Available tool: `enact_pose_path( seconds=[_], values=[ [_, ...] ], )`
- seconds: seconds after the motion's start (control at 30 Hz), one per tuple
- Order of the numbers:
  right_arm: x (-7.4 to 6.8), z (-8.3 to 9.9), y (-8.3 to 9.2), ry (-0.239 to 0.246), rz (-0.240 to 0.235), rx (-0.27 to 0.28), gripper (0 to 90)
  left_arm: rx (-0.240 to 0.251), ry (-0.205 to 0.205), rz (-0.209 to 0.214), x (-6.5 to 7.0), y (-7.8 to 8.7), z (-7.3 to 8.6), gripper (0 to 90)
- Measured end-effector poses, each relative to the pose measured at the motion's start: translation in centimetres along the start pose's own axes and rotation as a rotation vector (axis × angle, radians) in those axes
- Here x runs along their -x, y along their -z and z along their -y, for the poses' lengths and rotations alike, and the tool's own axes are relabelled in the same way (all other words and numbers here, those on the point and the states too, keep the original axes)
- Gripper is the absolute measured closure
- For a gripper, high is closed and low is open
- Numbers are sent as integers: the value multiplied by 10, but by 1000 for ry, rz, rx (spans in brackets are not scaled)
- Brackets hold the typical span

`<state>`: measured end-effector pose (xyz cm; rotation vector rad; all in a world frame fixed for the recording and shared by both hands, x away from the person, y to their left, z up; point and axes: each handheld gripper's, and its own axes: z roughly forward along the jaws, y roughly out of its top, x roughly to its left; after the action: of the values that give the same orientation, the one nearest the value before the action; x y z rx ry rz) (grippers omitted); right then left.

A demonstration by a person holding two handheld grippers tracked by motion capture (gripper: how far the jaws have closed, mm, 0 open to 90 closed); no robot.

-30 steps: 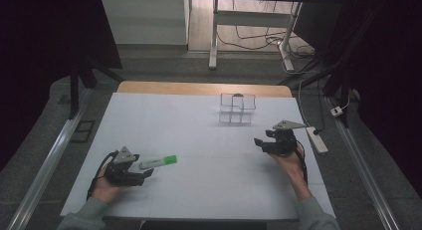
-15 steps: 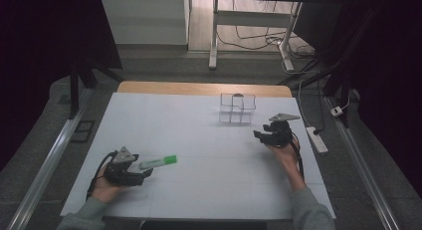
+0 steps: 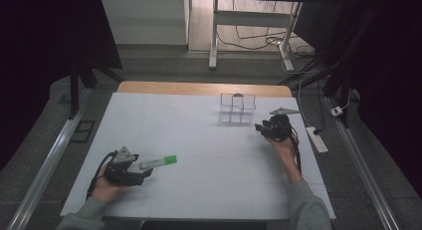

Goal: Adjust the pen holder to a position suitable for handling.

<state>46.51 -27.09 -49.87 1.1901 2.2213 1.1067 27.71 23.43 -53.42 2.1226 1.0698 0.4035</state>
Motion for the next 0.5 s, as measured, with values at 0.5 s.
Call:
enact_pose_path(
  seconds=[0.5],
  values=[
    [8,-11,-11,6,22,12,877,1,12,-3,-2,0,1,214]
  ],
)
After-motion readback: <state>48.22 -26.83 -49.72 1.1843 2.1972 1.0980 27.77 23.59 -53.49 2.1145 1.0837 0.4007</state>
